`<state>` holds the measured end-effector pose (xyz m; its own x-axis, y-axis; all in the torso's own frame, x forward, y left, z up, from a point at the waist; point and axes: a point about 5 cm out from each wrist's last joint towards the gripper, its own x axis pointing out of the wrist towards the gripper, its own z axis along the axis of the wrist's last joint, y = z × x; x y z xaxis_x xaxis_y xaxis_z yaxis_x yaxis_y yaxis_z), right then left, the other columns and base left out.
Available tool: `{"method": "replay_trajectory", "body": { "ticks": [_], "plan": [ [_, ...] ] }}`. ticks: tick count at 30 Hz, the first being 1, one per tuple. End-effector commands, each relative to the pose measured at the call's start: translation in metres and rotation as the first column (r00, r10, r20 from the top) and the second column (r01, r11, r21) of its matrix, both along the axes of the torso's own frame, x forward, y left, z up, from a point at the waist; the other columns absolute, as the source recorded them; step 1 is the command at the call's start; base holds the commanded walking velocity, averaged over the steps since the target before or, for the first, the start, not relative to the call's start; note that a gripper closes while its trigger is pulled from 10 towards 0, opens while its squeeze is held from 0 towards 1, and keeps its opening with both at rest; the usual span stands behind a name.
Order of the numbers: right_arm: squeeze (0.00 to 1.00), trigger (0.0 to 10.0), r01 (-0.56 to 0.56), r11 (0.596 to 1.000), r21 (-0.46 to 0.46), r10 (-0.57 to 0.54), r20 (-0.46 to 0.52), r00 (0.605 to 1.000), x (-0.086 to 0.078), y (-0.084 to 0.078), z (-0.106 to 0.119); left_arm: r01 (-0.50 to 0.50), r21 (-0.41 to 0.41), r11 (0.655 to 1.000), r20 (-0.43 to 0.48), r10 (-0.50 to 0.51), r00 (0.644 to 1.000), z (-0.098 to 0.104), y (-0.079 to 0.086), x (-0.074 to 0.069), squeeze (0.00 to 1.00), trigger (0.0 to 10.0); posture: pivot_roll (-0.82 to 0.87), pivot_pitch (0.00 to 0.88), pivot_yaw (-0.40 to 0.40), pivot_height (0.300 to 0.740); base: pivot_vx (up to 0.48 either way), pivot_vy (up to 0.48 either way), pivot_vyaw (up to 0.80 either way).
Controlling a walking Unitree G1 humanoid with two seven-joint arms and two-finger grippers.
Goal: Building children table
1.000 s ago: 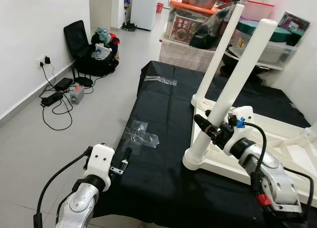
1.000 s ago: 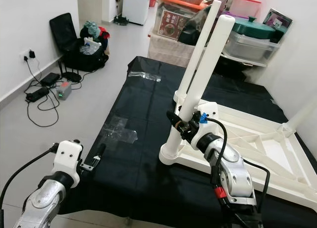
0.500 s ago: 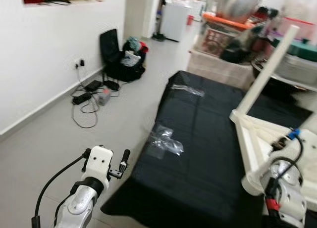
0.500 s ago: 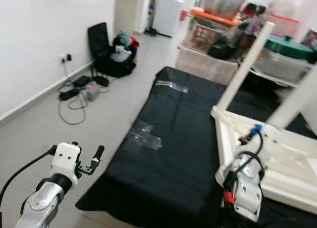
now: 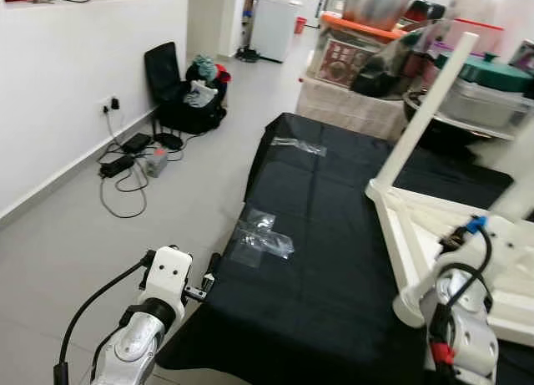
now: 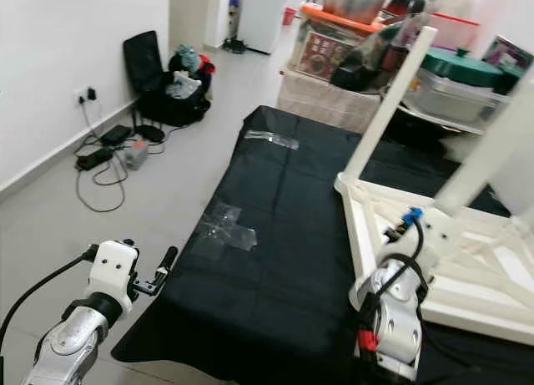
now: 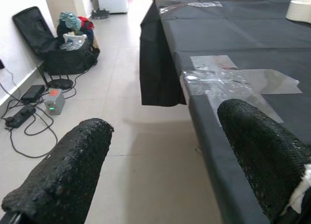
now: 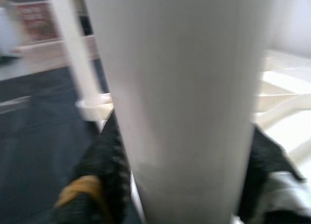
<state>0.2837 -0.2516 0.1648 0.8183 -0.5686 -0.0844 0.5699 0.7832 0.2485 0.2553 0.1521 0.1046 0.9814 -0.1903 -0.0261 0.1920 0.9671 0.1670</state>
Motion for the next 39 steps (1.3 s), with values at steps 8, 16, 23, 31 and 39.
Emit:
{"method": "replay_trajectory", "body": {
  "ticks": [8, 16, 23, 31, 39],
  "plan": [
    [0.0, 10.0, -0.593, 0.805, 0.012, 0.582, 0.178, 0.794, 0.021, 0.035, 0.024, 0.023, -0.009, 1.0, -0.01, -0.023, 1.0, -0.001, -0.008, 0.0, 0.0, 10.0, 0.08, 0.0, -0.177, 0.74, 0.0, 0.0, 0.0],
    [0.0, 10.0, -0.823, 0.552, -0.135, 0.833, 0.14, 0.536, 0.03, 0.057, 0.044, 0.016, -0.005, 1.0, -0.001, -0.016, 1.0, 0.0, -0.007, 0.002, 0.0, 10.0, 0.11, 0.0, -0.193, 0.74, 0.0, 0.0, 0.0],
    [0.0, 10.0, -0.873, 0.462, -0.158, 0.886, 0.12, 0.448, 0.04, 0.077, 0.041, 0.018, -0.003, 1.0, 0.002, -0.018, 1.0, 0.001, -0.007, 0.002, 0.0, 10.0, 0.11, 0.0, -0.197, 0.74, 0.0, 0.0, 0.0],
    [0.0, 5.1, -0.882, 0.444, -0.159, 0.896, 0.075, 0.438, 0.05, 0.084, 0.03, 0.014, -0.001, 1.0, 0.009, -0.014, 1.0, 0.002, -0.008, 0.003, 0.0, 10.0, 0.13, 0.0, -0.208, 0.74, 0.0, 0.0, 0.0],
    [0.0, 0.0, -0.846, 0.505, -0.17, 0.862, 0.058, 0.503, 0.05, 0.071, 0.026, 0.012, -0.001, 1.0, 0.008, -0.012, 1.0, 0.001, -0.007, 0.002, 0.0, 10.0, 0.12, 0.0, -0.201, 0.74, 0.0, 0.0, 0.0]
  ]
}}
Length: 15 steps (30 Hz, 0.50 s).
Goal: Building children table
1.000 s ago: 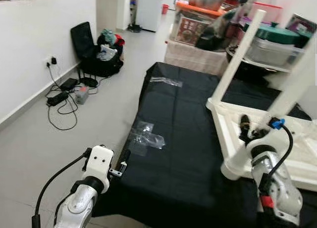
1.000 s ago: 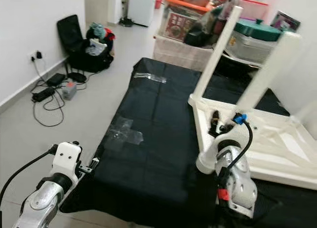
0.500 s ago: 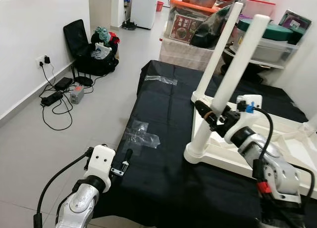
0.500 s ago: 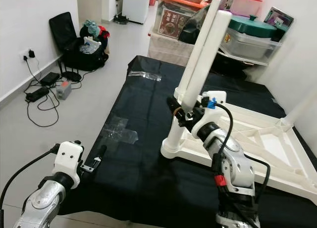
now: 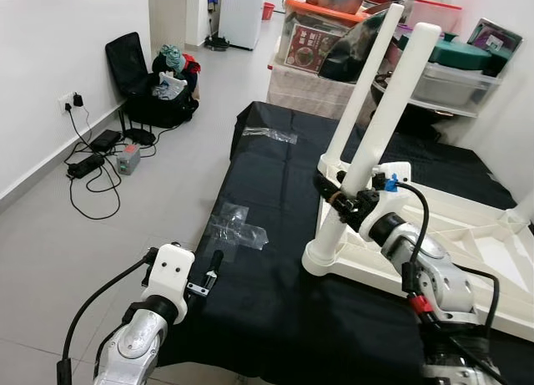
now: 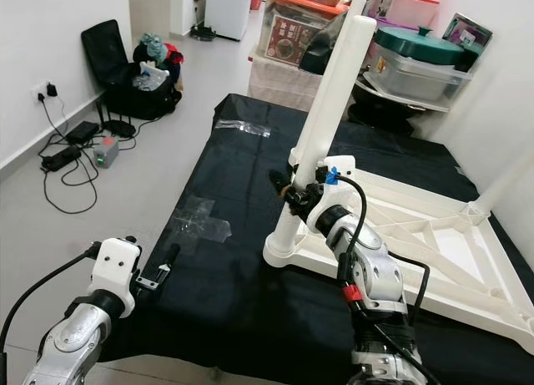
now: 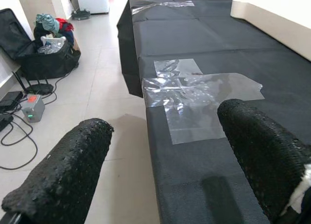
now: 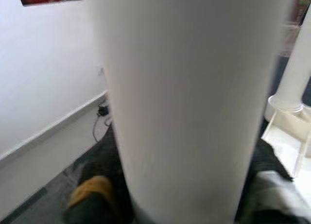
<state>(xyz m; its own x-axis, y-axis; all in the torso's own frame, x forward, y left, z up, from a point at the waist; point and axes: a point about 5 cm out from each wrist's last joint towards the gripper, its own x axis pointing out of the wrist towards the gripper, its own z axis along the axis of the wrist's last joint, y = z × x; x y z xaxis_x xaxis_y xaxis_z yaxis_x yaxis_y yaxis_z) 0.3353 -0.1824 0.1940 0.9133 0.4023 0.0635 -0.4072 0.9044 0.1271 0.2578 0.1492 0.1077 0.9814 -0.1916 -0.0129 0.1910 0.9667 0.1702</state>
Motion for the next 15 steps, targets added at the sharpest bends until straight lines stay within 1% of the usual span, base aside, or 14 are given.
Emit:
{"method": "replay_trajectory", "body": {
  "ticks": [1, 4, 8, 9, 10, 11, 13, 14, 15],
  "plan": [
    [0.0, 0.0, -0.011, 1.0, 0.014, 0.011, -0.004, 1.0, -0.004, 0.0, -0.004, 0.014, -0.003, 1.0, -0.008, -0.014, 1.0, -0.002, -0.005, 0.0, 0.0, 10.0, 0.12, 0.0, -0.201, 0.74, 0.0, 0.0, 0.0],
    [0.0, 0.0, 0.0, 1.0, 0.008, 0.0, 0.0, 1.0, -0.007, -0.002, -0.005, 0.018, -0.003, 1.0, -0.011, -0.018, 1.0, -0.003, -0.006, -0.001, 0.0, 10.0, 0.11, 0.0, -0.193, 0.74, 0.0, 0.0, 0.0],
    [0.0, 0.0, 0.044, 0.999, 0.002, -0.044, 0.002, 0.999, -0.011, -0.006, -0.009, 0.023, -0.004, 1.0, -0.014, -0.023, 1.0, -0.004, -0.007, -0.001, 0.0, 10.0, 0.11, 0.0, -0.191, 0.74, 0.0, 0.0, 0.0],
    [0.0, 0.0, 0.129, 0.991, -0.02, -0.129, -0.022, 0.991, -0.011, -0.011, -0.012, 0.023, -0.004, 1.0, -0.016, -0.023, 1.0, -0.004, -0.006, -0.002, 0.0, 10.0, 0.11, 0.0, -0.191, 0.74, 0.0, 0.0, 0.0],
    [0.0, 0.0, 0.129, 0.991, -0.02, -0.129, -0.022, 0.991, -0.011, -0.011, -0.012, 0.023, -0.004, 1.0, -0.016, -0.023, 1.0, -0.004, -0.006, -0.002, 0.0, 10.0, 0.11, 0.0, -0.191, 0.74, 0.0, 0.0, 0.0],
    [0.0, 0.0, 0.491, 0.869, -0.052, -0.494, -0.127, 0.86, -0.009, -0.04, -0.021, 0.022, -0.004, 1.0, -0.017, -0.023, 1.0, -0.004, -0.006, -0.002, 0.0, 10.0, 0.1, 0.0, -0.19, 0.74, 0.0, 0.0, 0.0],
    [0.0, 0.0, 0.491, 0.869, -0.052, -0.494, -0.127, 0.86, -0.009, -0.04, -0.021, 0.022, -0.004, 1.0, -0.017, -0.023, 1.0, -0.004, -0.006, -0.002, 0.0, 10.0, 0.1, 0.0, -0.19, 0.74, 0.0, 0.0, 0.0],
    [0.0, 0.0, 0.773, 0.628, -0.083, -0.769, -0.219, 0.601, -0.023, -0.068, -0.033, 0.023, -0.003, 1.0, -0.019, -0.023, 1.0, -0.005, -0.005, -0.002, 0.0, 10.0, 0.1, 0.0, -0.187, 0.74, 0.0, 0.0, 0.0],
    [0.0, 0.0, 0.773, 0.628, -0.083, -0.769, -0.219, 0.601, -0.023, -0.068, -0.033, 0.023, -0.003, 1.0, -0.019, -0.023, 1.0, -0.005, -0.005, -0.002, 0.0, 10.0, 0.1, 0.0, -0.187, 0.74, 0.0, 0.0, 0.0]
  ]
}}
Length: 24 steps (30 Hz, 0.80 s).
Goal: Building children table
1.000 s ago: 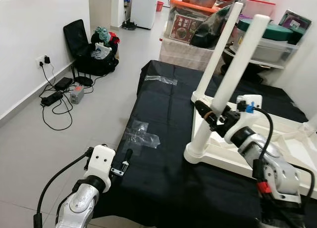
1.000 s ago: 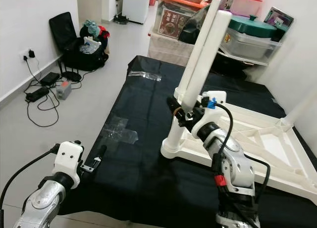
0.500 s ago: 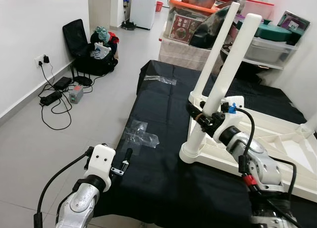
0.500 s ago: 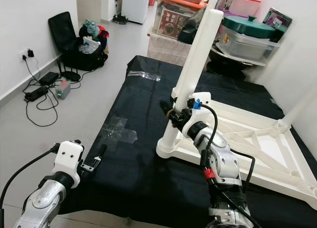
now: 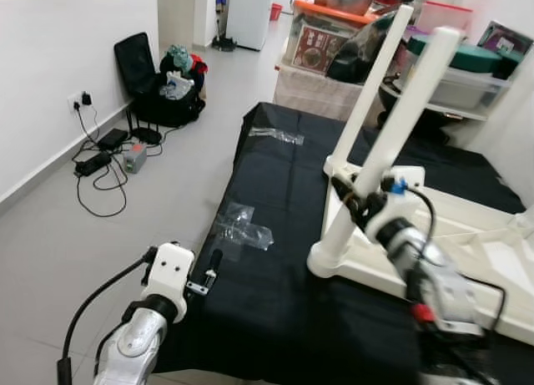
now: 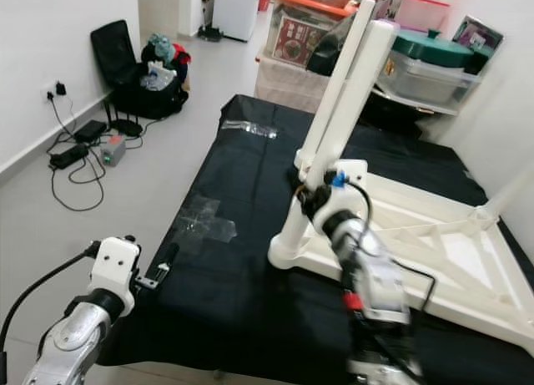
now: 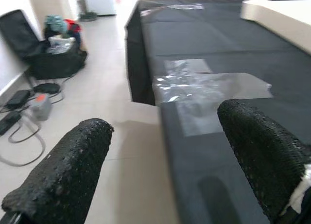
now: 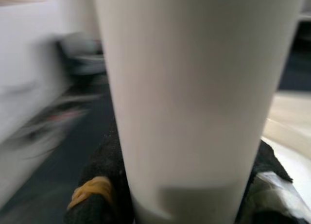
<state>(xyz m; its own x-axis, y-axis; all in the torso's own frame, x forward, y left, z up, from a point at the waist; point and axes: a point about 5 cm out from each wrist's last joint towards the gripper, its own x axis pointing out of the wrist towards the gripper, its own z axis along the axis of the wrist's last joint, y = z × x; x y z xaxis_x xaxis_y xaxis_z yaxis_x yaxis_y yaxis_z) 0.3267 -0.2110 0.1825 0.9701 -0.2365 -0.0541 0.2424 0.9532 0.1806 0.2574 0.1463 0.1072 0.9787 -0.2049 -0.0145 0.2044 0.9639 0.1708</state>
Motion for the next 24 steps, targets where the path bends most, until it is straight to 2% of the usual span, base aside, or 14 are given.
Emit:
{"method": "replay_trajectory", "body": {
  "ticks": [1, 2, 3, 5, 6, 8, 15, 17, 19, 20, 21, 22, 23, 24],
  "plan": [
    [0.0, 0.0, 0.486, 0.874, -0.015, -0.478, -0.205, 0.854, -0.036, -0.056, -0.035, 0.009, -0.003, 1.0, -0.019, -0.009, 1.0, -0.004, -0.002, -0.002, 0.0, 10.0, 0.1, 0.0, -0.186, 0.74, 0.0, 0.0, 0.0],
    [0.0, 0.0, 0.486, 0.874, -0.015, -0.478, -0.205, 0.854, -0.036, -0.056, -0.035, 0.009, -0.003, 1.0, -0.019, -0.009, 1.0, -0.004, -0.002, -0.002, 0.0, 10.0, 0.1, 0.0, -0.186, 0.74, 0.0, 0.0, 0.0],
    [0.0, 0.0, 0.61, 0.792, -0.025, -0.595, -0.253, 0.763, -0.052, -0.062, -0.046, 0.009, -0.003, 1.0, -0.02, -0.009, 1.0, -0.004, -0.002, -0.002, 0.0, 10.0, 0.1, 0.0, -0.18, 0.74, 0.0, 0.0, 0.0],
    [0.0, 0.0, 0.61, 0.792, -0.025, -0.595, -0.253, 0.763, -0.052, -0.062, -0.046, 0.009, -0.003, 1.0, -0.02, -0.009, 1.0, -0.004, -0.002, -0.002, 0.0, 10.0, 0.1, 0.0, -0.18, 0.74, 0.0, 0.0, 0.0],
    [0.0, 0.0, 0.608, 0.794, -0.007, -0.587, -0.268, 0.764, -0.061, -0.045, -0.051, 0.011, -0.002, 1.0, -0.023, -0.011, 1.0, -0.005, -0.002, -0.003, 0.0, 10.0, 0.09, 0.0, -0.175, 0.74, 0.0, 0.0, 0.0],
    [0.0, 0.0, 0.592, 0.806, -0.001, -0.572, -0.263, 0.777, -0.061, -0.038, -0.049, 0.013, -0.002, 1.0, -0.024, -0.013, 1.0, -0.005, -0.002, -0.003, 0.0, 10.0, 0.09, 0.0, -0.175, 0.74, 0.0, 0.0, 0.0],
    [0.0, 0.0, 0.565, 0.825, -0.008, -0.552, -0.225, 0.803, -0.054, -0.033, -0.037, 0.008, -0.002, 1.0, -0.02, -0.008, 1.0, -0.004, -0.002, -0.002, 0.0, 10.0, 0.1, 0.0, -0.191, 0.74, 0.0, 0.0, 0.0],
    [0.0, 0.0, 0.497, 0.867, 0.033, -0.478, -0.229, 0.848, -0.044, -0.025, -0.034, 0.003, -0.002, 1.0, -0.018, -0.003, 1.0, -0.004, -0.001, -0.001, 0.0, 10.0, 0.1, 0.0, -0.191, 0.74, 0.0, 0.0, 0.0],
    [0.0, 0.0, 0.497, 0.867, 0.033, -0.478, -0.229, 0.848, -0.044, -0.025, -0.034, 0.003, -0.002, 1.0, -0.018, -0.003, 1.0, -0.004, -0.001, -0.001, 0.0, 10.0, 0.1, 0.0, -0.191, 0.74, 0.0, 0.0, 0.0],
    [0.0, 8.5, 0.447, 0.891, 0.073, -0.421, -0.232, 0.877, -0.039, -0.02, -0.035, 0.003, -0.002, 1.0, -0.018, -0.003, 1.0, -0.004, -0.001, -0.001, 0.0, 10.0, 0.1, 0.0, -0.191, 0.74, 0.0, 0.0, 0.0],
    [0.0, 10.0, 0.354, 0.924, 0.142, -0.326, -0.186, 0.927, -0.031, -0.01, -0.029, 0.006, -0.002, 1.0, -0.018, -0.006, 1.0, -0.004, -0.001, -0.002, 0.0, 10.0, 0.1, 0.0, -0.191, 0.74, 0.0, 0.0, 0.0],
    [0.0, 10.0, 0.261, 0.944, 0.202, -0.237, -0.136, 0.962, -0.025, -0.001, -0.022, 0.008, -0.002, 1.0, -0.018, -0.008, 1.0, -0.004, -0.002, -0.002, 0.0, 10.0, 0.1, 0.0, -0.191, 0.74, 0.0, 0.0, 0.0],
    [0.0, 10.0, 0.261, 0.944, 0.202, -0.237, -0.136, 0.962, -0.025, -0.001, -0.022, 0.008, -0.002, 1.0, -0.018, -0.008, 1.0, -0.004, -0.002, -0.002, 0.0, 10.0, 0.1, 0.0, -0.191, 0.74, 0.0, 0.0, 0.0],
    [0.0, 10.0, 0.177, 0.948, 0.265, -0.158, -0.09, 0.983, -0.02, 0.006, -0.016, 0.009, -0.002, 1.0, -0.018, -0.009, 1.0, -0.004, -0.002, -0.002, 0.0, 10.0, 0.1, 0.0, -0.185, 0.74, 0.0, 0.0, 0.0]
  ]
}}
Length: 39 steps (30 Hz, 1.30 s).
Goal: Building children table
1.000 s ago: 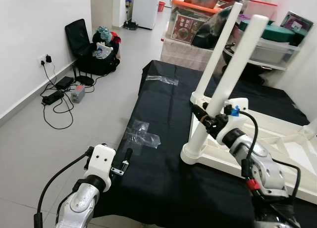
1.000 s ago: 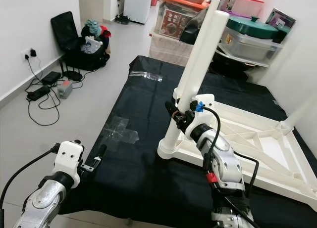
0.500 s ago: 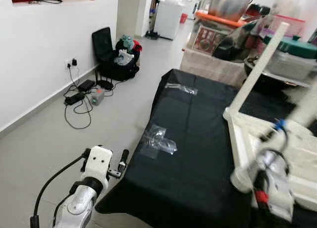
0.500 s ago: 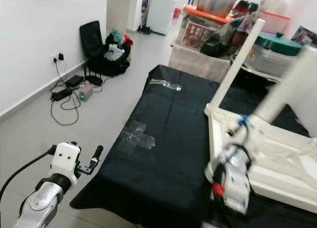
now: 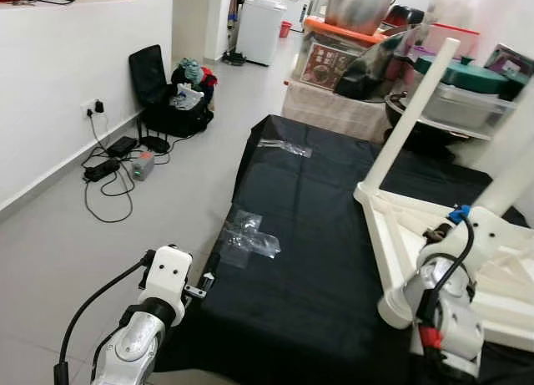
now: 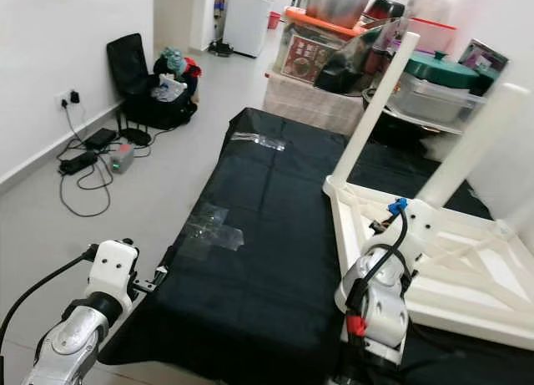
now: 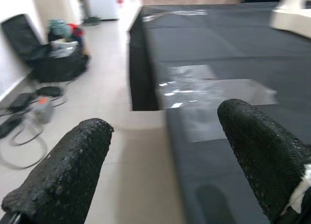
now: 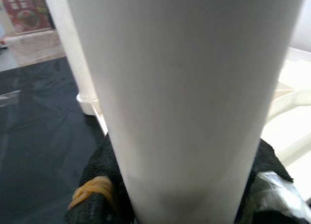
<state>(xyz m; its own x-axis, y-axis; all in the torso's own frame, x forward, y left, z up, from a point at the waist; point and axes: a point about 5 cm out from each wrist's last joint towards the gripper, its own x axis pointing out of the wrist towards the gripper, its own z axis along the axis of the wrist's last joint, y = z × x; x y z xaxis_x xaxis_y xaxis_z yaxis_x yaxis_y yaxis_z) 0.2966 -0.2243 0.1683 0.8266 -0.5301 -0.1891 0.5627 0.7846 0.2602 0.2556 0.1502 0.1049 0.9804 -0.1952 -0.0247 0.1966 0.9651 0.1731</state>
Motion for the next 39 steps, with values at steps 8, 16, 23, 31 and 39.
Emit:
{"method": "replay_trajectory", "body": {
  "ticks": [8, 16, 23, 31, 39],
  "plan": [
    [0.0, 10.0, -0.614, 0.787, 0.062, 0.56, 0.346, 0.752, 0.018, 0.049, 0.04, 0.019, -0.007, 1.0, -0.007, -0.019, 1.0, -0.002, -0.006, 0.0, 0.0, 10.0, 0.11, 0.0, -0.194, 0.74, 0.0, 0.0, 0.0],
    [0.0, 10.0, -0.859, 0.502, -0.104, 0.824, 0.36, 0.438, 0.014, 0.075, 0.053, 0.021, -0.006, 1.0, -0.003, -0.021, 1.0, -0.001, -0.007, 0.001, 0.0, 10.0, 0.11, 0.0, -0.201, 0.74, 0.0, 0.0, 0.0],
    [0.0, 10.0, -0.883, 0.457, -0.107, 0.85, 0.345, 0.399, 0.02, 0.085, 0.048, 0.019, -0.004, 1.0, 0.001, -0.019, 1.0, 0.0, -0.007, 0.001, 0.0, 10.0, 0.13, 0.0, -0.211, 0.74, 0.0, 0.0, 0.0],
    [0.0, 10.0, -0.904, 0.416, -0.101, 0.882, 0.289, 0.373, 0.035, 0.101, 0.035, 0.016, -0.003, 1.0, 0.008, -0.016, 1.0, 0.001, -0.008, 0.001, 0.0, 10.0, 0.15, 0.0, -0.225, 0.74, 0.0, 0.0, 0.0],
    [0.0, 0.0, -0.884, 0.449, -0.131, 0.882, 0.223, 0.415, 0.043, 0.101, 0.025, 0.017, -0.007, 1.0, 0.011, -0.017, 1.0, 0.002, -0.01, 0.001, 0.0, 10.0, 0.14, 0.0, -0.224, 0.74, 0.0, 0.0, 0.0]
  ]
}}
